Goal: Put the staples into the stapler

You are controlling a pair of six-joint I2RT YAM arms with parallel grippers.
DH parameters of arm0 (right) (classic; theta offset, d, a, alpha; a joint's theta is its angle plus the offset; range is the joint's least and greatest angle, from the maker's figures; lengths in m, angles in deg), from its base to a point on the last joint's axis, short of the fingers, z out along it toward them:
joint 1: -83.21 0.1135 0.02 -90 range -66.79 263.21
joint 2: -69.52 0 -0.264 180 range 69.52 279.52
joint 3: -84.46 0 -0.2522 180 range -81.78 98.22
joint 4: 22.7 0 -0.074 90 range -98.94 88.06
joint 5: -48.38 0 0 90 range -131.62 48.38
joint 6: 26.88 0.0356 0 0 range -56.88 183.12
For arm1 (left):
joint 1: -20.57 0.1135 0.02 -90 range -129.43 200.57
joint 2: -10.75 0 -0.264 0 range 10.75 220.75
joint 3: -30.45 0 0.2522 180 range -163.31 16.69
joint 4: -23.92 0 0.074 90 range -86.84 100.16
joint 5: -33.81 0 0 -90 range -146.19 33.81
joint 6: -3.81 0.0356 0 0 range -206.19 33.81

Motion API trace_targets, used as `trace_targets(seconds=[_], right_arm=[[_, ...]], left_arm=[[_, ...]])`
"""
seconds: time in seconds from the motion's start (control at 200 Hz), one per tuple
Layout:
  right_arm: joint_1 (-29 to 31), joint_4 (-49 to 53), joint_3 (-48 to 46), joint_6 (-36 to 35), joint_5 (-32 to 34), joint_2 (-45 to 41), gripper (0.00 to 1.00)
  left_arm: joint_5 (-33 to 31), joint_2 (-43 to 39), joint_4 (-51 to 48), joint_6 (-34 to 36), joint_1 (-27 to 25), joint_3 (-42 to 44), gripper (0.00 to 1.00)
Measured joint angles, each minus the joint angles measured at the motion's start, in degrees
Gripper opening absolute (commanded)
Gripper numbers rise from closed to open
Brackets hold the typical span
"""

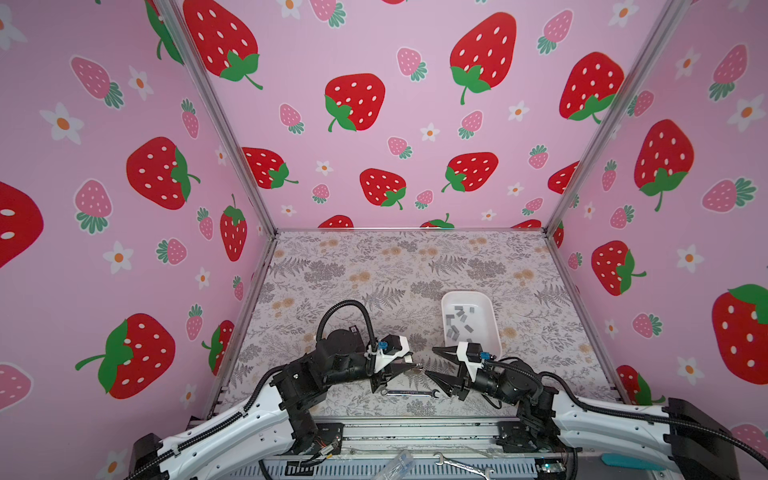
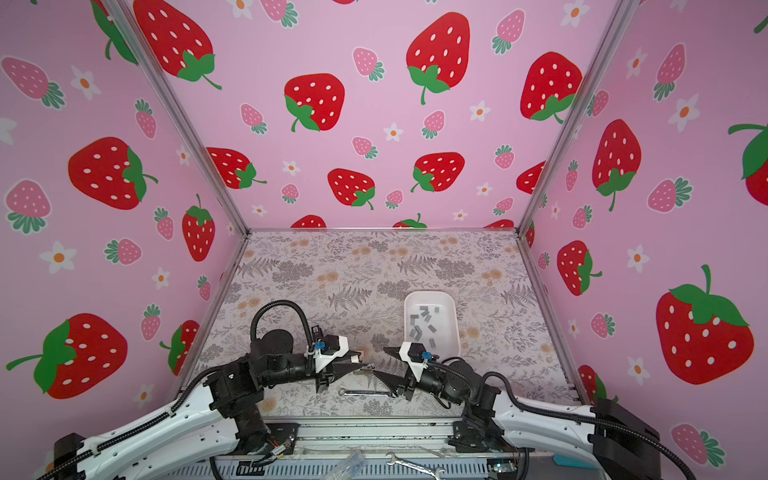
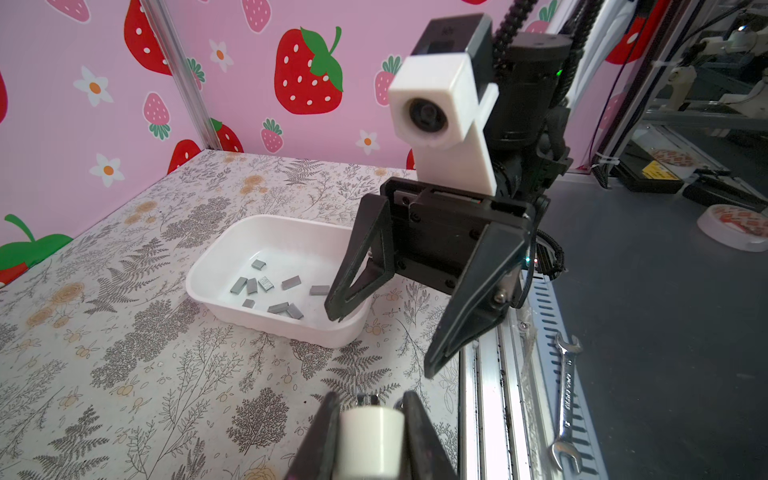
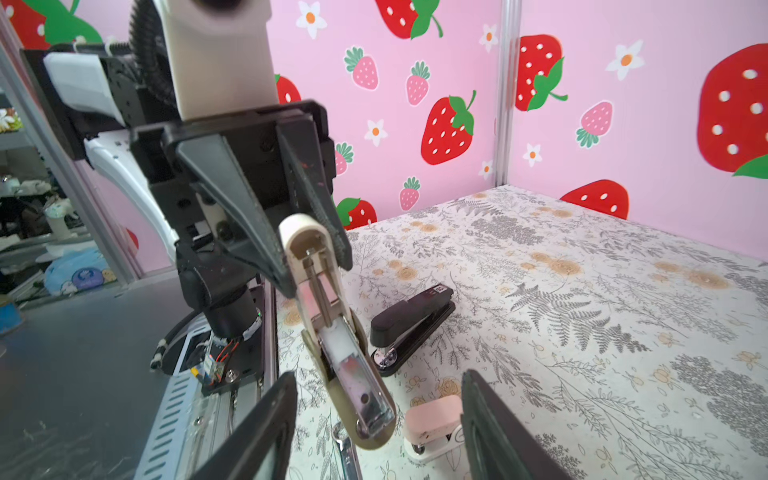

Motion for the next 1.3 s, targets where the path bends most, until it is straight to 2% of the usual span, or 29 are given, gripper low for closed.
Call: trace_targets(seconds=[0.17, 0.54, 0.705, 0.81, 0.895, 0.98, 1.116, 1.251, 1.296], right_arm=[[0.0, 0.1, 2.5, -2.6, -3.6, 5.7, 0.67], [0.0, -1.3, 8.5, -4.5, -10.7, 15.5, 0.53], [0.0, -1.7, 8.8, -4.6, -12.4, 16.7, 0.52], [0.0, -2.1, 8.9, -4.6, -13.6, 17.0, 0.41], [0.0, -2.4, 8.9, -4.8, -14.2, 17.0, 0.36], [0.0, -2.4, 8.9, -4.8, -14.8, 17.0, 0.36], [0.0, -2.6, 8.9, -4.8, -15.7, 17.0, 0.42], [0.0, -2.9, 8.9, -4.8, -16.5, 17.6, 0.41], [0.0, -2.9, 9.0, -4.8, -16.7, 18.0, 0.38]], left_arm=[[1.1, -0.4, -1.0, 0.2, 0.0, -0.1, 0.00], [3.6, -0.2, -1.0, 1.2, 0.0, -0.1, 0.00], [4.6, 0.0, -1.0, 1.7, 0.0, -0.1, 0.00], [5.6, 0.3, -0.9, 1.9, 0.0, -0.1, 0.00], [6.0, 0.3, -0.9, 2.3, 0.0, -0.1, 0.00], [6.5, 0.3, -0.9, 2.8, 0.0, -0.1, 0.00], [7.1, 0.3, -0.7, 3.1, 0.0, -0.1, 0.00], [8.0, 0.2, -0.3, 3.2, 0.0, -0.1, 0.00], [8.2, 0.2, -0.1, 3.2, 0.0, -0.1, 0.00]])
